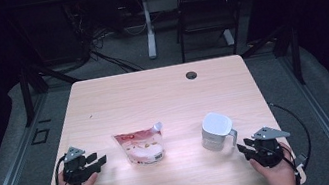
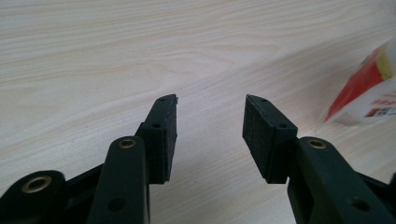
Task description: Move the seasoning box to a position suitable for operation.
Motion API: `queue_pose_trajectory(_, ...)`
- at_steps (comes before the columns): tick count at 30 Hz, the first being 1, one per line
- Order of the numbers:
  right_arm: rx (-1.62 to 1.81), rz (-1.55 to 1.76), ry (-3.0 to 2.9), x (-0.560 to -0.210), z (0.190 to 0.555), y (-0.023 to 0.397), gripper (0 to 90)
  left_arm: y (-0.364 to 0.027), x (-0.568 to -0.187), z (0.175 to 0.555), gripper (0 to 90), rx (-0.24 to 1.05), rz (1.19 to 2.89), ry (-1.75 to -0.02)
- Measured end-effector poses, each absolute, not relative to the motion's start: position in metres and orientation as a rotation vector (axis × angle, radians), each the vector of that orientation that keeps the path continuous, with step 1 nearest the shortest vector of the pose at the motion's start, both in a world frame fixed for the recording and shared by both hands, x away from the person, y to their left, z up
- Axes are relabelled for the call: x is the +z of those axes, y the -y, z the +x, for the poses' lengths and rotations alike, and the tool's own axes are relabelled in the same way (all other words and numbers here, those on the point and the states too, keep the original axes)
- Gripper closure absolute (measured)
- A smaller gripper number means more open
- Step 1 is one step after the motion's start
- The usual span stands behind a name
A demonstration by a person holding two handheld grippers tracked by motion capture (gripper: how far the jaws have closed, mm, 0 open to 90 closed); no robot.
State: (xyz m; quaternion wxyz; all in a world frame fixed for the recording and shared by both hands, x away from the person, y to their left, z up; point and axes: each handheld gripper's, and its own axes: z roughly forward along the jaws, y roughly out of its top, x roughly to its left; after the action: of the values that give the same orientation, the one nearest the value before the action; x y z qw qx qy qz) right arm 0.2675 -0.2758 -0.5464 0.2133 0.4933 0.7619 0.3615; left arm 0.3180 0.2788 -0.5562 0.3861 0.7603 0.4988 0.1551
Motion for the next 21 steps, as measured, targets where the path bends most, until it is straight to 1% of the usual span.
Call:
queue_pose_trajectory(9, 1.016, 1.334, -2.102, -0.546, 0.267, 0.271, 67.6, -0.28, -0.553, 0.317, 54.9, 0.412, 1.907, -1.253)
queue_pose_trajectory(13, 1.011, 1.325, -2.116, -0.546, 0.267, 0.27, 67.2, -0.279, -0.553, 0.317, 54.6, 0.421, 1.911, -1.25)
queue_pose_trajectory(21, 1.012, 1.293, -2.121, -0.545, 0.267, 0.264, 65.4, -0.279, -0.551, 0.314, 55.3, 0.396, 1.915, -1.236)
